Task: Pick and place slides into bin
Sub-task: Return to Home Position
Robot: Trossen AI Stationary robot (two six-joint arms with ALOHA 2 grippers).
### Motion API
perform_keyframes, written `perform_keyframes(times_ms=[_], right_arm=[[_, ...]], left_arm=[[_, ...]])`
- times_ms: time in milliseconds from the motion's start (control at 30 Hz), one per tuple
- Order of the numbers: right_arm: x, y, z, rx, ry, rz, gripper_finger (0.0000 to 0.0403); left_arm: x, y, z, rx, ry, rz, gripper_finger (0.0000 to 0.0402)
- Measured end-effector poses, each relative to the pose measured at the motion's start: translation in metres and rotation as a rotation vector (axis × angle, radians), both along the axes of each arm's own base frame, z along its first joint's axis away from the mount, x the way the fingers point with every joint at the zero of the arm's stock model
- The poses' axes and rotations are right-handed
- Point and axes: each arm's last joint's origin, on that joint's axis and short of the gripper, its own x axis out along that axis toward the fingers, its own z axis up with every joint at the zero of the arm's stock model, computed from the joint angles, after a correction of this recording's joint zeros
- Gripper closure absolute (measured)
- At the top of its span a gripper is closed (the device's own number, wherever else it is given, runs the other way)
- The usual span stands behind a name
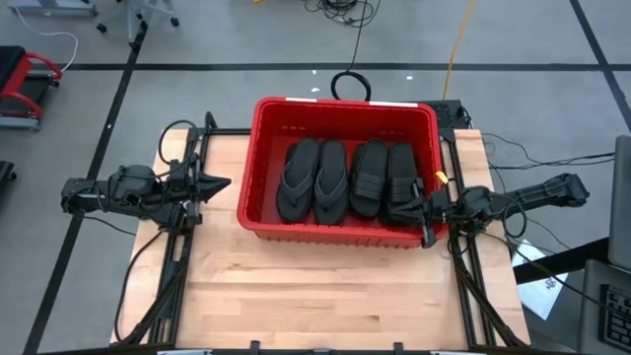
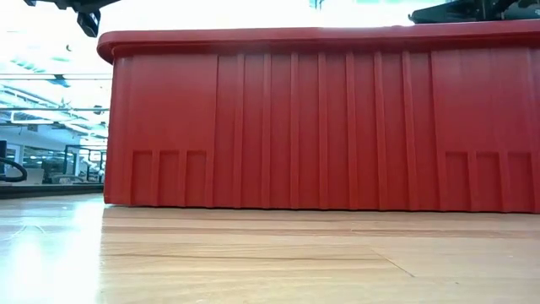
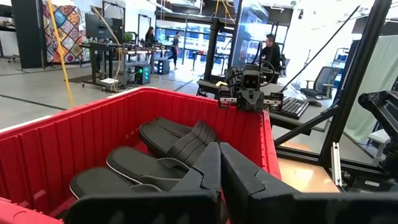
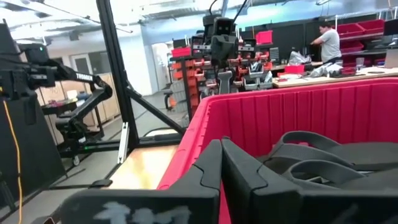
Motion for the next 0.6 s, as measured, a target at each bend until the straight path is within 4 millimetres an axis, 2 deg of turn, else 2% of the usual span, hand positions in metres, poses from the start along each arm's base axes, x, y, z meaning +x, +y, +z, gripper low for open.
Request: perform_keyframes(times_ms=[333, 600], right_arm=[[0.000, 0.000, 0.003, 0.009, -0.028, 0.000, 0.0403], [-0.001, 0.000, 0.011, 0.024, -0.114, 0.001, 0.0403]], left_arm=[[0.000, 0.000, 0.000, 0.000, 0.000, 0.000, 0.0374], [0.000, 0.000, 0.000, 0.000, 0.000, 0.000, 0.0385]])
